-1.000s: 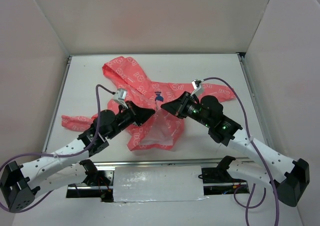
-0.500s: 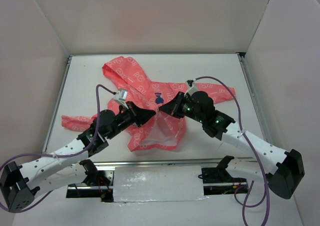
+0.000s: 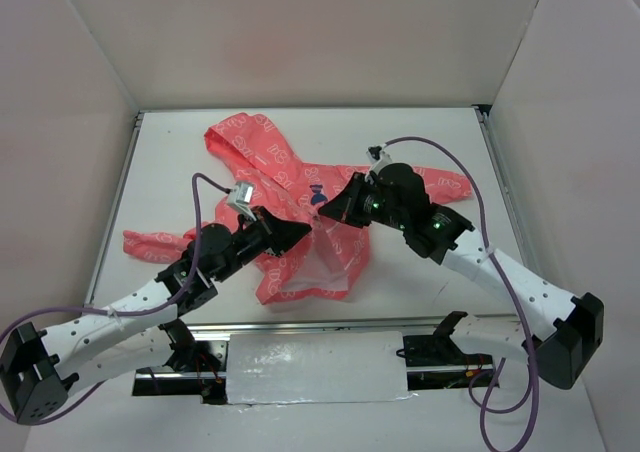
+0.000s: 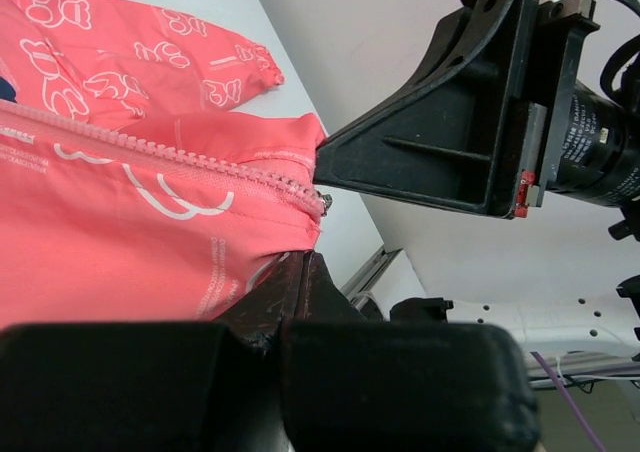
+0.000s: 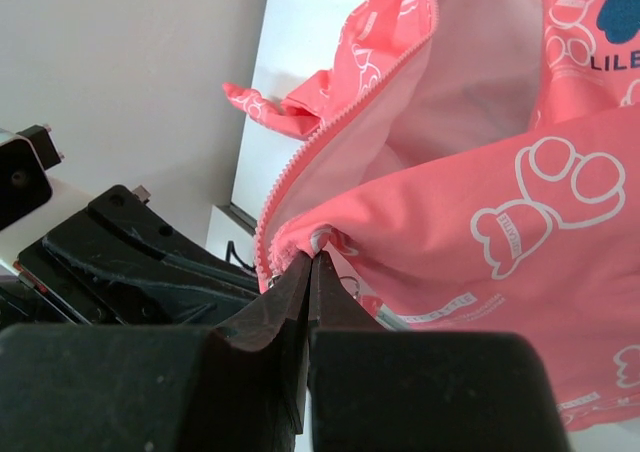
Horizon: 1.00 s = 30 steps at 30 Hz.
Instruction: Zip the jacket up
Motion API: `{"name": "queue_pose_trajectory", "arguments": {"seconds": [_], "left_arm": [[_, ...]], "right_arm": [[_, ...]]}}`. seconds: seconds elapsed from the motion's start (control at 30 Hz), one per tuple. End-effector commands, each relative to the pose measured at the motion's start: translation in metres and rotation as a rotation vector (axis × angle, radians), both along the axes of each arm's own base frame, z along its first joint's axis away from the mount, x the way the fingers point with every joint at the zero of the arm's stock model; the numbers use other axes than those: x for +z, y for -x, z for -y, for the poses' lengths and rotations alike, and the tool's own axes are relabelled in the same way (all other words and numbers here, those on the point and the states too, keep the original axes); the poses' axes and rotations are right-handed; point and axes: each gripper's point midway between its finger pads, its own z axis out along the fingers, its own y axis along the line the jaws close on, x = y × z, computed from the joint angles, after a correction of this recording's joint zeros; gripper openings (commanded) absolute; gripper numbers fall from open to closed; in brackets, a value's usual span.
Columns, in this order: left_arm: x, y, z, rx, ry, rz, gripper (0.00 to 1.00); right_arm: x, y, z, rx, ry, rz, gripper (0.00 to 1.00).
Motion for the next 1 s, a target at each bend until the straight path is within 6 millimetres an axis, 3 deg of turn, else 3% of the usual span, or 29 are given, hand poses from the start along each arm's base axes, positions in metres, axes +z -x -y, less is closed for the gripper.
{"name": "queue_pose_trajectory", "arguments": {"seconds": [0.0, 0.13, 0.23, 0.3, 0.4, 0.5, 0.97], "left_arm": [[-0.008, 0.012, 0.011, -0.071, -0.051, -0.030, 0.00], [-0.007, 0.009, 0.013, -0.070, -0.068, -0.027, 0.00], [-0.007, 0.013, 0.021, -0.109, -0.061, -0.037, 0.00], [-0.009, 0.016, 0.024, -0.122, -0.058, -0.047, 0.00], [-0.008, 0.018, 0.022, -0.120, -0.065, -0.049, 0.00], [0.002, 0.020, 0.021, -0.130, -0.063, -0.029, 0.00], [0.002, 0.034, 0.027, -0.203, -0.033, -0.034, 0.00]], "right_arm": [[0.062, -0.001, 0.003, -0.002, -0.121, 0.117, 0.00], [0.062, 0.016, 0.011, 0.019, -0.131, 0.106, 0.00], [0.055, 0.005, 0.007, 0.012, -0.106, 0.090, 0.00], [0.064, -0.004, 0.001, 0.021, -0.108, 0.103, 0.00], [0.055, -0.022, -0.009, 0.016, -0.075, 0.084, 0.00], [0.032, -0.030, -0.010, 0.003, -0.038, 0.048, 0.00], [-0.007, -0.023, 0.005, -0.045, 0.031, -0.049, 0.00]]}}
